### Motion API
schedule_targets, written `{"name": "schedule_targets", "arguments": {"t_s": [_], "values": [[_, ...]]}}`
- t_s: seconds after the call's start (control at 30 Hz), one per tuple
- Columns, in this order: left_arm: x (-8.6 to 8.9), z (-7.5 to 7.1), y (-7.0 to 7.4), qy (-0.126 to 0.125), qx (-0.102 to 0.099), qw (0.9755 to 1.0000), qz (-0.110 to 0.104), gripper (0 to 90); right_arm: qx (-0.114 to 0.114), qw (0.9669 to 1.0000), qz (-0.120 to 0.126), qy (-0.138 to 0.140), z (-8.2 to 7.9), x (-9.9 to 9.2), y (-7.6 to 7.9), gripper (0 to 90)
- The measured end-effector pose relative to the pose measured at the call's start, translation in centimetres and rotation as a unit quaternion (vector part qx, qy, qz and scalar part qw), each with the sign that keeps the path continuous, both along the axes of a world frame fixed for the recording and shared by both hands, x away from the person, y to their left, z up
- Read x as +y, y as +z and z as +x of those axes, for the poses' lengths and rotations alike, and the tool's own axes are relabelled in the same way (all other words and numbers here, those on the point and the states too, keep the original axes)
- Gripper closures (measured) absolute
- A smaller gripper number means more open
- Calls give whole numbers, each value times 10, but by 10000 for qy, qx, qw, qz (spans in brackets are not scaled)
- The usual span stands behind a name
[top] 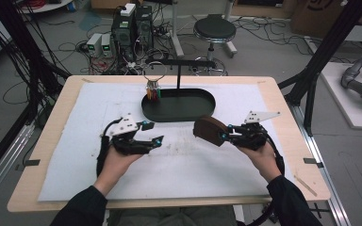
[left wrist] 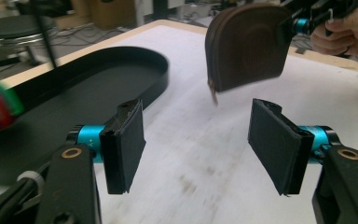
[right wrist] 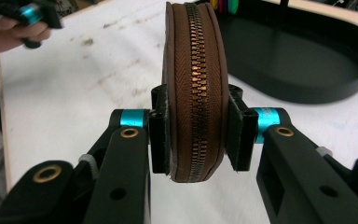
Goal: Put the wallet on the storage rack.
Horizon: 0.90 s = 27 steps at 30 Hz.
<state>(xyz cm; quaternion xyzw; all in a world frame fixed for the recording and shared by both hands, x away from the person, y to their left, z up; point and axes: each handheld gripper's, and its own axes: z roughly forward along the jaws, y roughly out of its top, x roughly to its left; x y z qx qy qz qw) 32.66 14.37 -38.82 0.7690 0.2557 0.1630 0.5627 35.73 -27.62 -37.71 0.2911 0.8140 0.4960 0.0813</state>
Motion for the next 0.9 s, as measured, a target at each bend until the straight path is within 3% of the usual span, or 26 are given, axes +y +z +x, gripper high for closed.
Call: {"name": "schedule_targets", "arguments": {"t_s": [0.17, 0.3, 0.37, 0.63, 0.9], "values": [[39, -15, -5, 493, -37, 9986, -162, 345, -58, 10000, 4, -37, 18, 15, 9, 675], [57, -22, -7, 786, -147, 9967, -168, 335, -103, 9999, -120, -51, 37, 37, 20, 675], [61, -24, -8, 883, -251, 9958, -65, 331, -134, 9998, -148, -41, 47, 46, 24, 675], [66, -26, -10, 959, -318, 9948, -126, 330, -144, 9997, -204, 18, 76, 81, 31, 675], [66, -27, -11, 912, -355, 9951, -119, 328, 3, 9993, -368, -21, 111, 115, 15, 675]]}}
